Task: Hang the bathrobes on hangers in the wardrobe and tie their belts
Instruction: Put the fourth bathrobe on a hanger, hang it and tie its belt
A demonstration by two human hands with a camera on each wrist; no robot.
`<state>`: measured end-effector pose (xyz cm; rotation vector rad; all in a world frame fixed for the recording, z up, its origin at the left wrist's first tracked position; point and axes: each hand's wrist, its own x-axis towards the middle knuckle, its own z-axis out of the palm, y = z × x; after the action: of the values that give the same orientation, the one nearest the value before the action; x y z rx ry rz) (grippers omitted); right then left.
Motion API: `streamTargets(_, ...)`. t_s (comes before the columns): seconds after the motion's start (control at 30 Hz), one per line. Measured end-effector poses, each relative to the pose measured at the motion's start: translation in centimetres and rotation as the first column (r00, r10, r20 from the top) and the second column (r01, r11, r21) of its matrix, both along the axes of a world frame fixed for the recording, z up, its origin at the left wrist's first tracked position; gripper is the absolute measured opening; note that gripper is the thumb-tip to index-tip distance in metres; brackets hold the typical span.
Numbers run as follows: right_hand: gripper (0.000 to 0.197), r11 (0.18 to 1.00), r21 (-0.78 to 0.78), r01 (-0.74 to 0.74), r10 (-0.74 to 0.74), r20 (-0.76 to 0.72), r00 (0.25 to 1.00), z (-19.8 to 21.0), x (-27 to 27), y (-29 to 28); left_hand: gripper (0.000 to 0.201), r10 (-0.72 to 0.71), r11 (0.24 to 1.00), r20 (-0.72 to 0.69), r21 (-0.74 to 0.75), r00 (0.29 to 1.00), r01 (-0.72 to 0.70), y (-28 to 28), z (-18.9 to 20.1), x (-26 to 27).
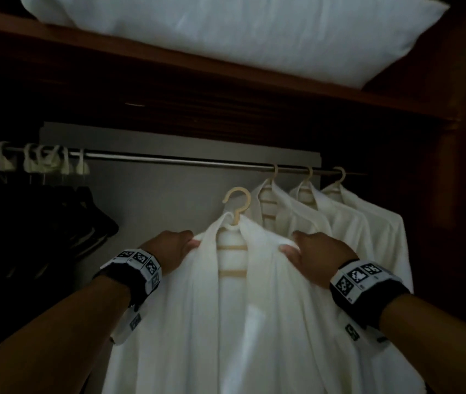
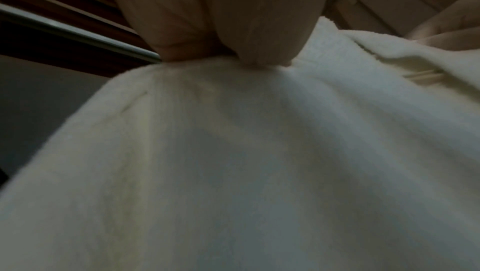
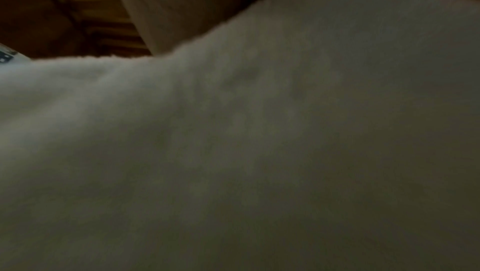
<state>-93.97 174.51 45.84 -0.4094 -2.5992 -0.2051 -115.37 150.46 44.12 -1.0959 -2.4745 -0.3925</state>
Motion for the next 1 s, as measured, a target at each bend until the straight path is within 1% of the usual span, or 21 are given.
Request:
streamTargets(0.07, 0.049, 0.999, 0.026, 0.033, -0.032, -0.032, 0.999, 2.1, -2.5, 0.0, 0.041, -0.015, 0.999, -0.016, 0.036, 1.0, 0.015, 0.9, 1.6, -3.2)
streamTargets(0.13, 0.047, 0.996, 0.061, 0.072, -0.069, -0.051, 0.996, 4.3, -5.4, -0.2, 0.038, -0.006, 0.999, -0.027, 0.039, 1.0, 0.007, 2.1, 3.5, -6.7)
streamTargets(0.23, 0.049, 0.984, 0.104, 0.144, -0.141, -0.041, 0.989, 7.8, -9.7, -1.2, 0.043, 0.024, 1.0, -0.014, 0.018, 1.0, -0.024, 4.1, 7.2, -11.5)
streamTargets(0.27, 0.049, 0.977, 0.136, 0.163, -0.157, -0.055, 0.986, 9.1, -11.0, -1.5, 0.047, 0.025, 0.999, 0.005, 0.033, 1.0, -0.025, 4.7, 8.3, -13.0)
streamTargets(0.33, 0.045, 0.96, 0.17, 0.222, -0.21, -0.089, 0.974, 11.4, -13.5, -1.6, 0.054, 0.016, 0.997, -0.011, 0.07, 1.0, -0.016, 6.1, 10.3, -15.8)
streamTargets(0.4, 0.04, 0.948, 0.153, 0.278, -0.264, -0.108, 0.959, 12.6, -15.6, -1.4, 0.049, 0.008, 0.998, -0.062, 0.07, 0.998, -0.004, 7.7, 11.7, -18.3)
streamTargets(0.5, 0.029, 0.907, 0.145, 0.395, -0.369, -0.179, 0.912, 12.0, -17.9, -0.6, 0.043, -0.03, 0.998, -0.066, 0.048, 0.997, 0.033, 10.5, 11.9, -21.6)
streamTargets(0.53, 0.027, 0.896, 0.145, 0.419, -0.394, -0.176, 0.902, 11.2, -18.8, -0.1, 0.042, -0.041, 0.998, -0.054, 0.044, 0.998, 0.043, 11.3, 11.6, -22.5)
streamTargets(0.57, 0.027, 0.891, 0.142, 0.432, -0.413, -0.144, 0.899, 10.2, -19.8, 0.5, 0.041, -0.053, 0.998, -0.047, 0.033, 0.998, 0.054, 12.1, 11.0, -23.1)
streamTargets(0.63, 0.034, 0.888, 0.076, 0.453, -0.452, -0.028, 0.892, 7.6, -21.8, 2.5, 0.041, -0.075, 0.997, -0.002, 0.005, 0.997, 0.075, 13.3, 9.2, -24.0)
streamTargets(0.67, 0.039, 0.892, 0.026, 0.451, -0.452, 0.019, 0.892, 6.4, -22.3, 3.2, 0.041, -0.08, 0.997, 0.02, -0.002, 0.997, 0.08, 13.6, 8.1, -24.3)
streamTargets(0.7, 0.04, 0.898, 0.005, 0.44, -0.44, 0.025, 0.897, 5.6, -22.6, 3.9, 0.043, -0.083, 0.997, 0.005, 0.005, 0.997, 0.083, 13.9, 7.2, -24.6)
streamTargets(0.73, 0.039, 0.905, 0.025, 0.424, -0.425, -0.004, 0.905, 5.3, -22.5, 4.3, 0.047, -0.082, 0.996, -0.044, 0.026, 0.996, 0.083, 14.1, 6.5, -24.9)
streamTargets(0.77, 0.039, 0.911, 0.053, 0.408, -0.407, -0.032, 0.913, 5.3, -22.3, 4.5, 0.051, -0.081, 0.995, -0.103, 0.057, 0.991, 0.088, 14.3, 5.9, -25.3)
streamTargets(0.83, 0.042, 0.92, 0.05, 0.389, -0.389, -0.006, 0.921, 5.7, -21.8, 4.6, 0.057, -0.088, 0.986, -0.175, 0.124, 0.981, 0.11, 14.4, 5.2, -25.7)
streamTargets(0.9, 0.044, 0.918, -0.008, 0.397, -0.397, -0.009, 0.918, 5.8, -22.0, 4.7, 0.061, -0.104, 0.971, -0.162, 0.195, 0.981, 0.135, 14.4, 5.1, -25.7)
streamTargets(0.93, 0.048, 0.924, -0.037, 0.381, -0.382, -0.024, 0.924, 5.8, -22.4, 4.6, 0.064, -0.139, 0.958, -0.135, 0.233, 0.981, 0.168, 14.4, 5.3, -25.3)
streamTargets(1.0, 0.061, 0.959, -0.062, 0.276, -0.281, -0.075, 0.957, 5.6, -23.9, 3.9, 0.061, -0.272, 0.904, -0.132, 0.304, 0.953, 0.3, 14.9, 5.9, -23.7)
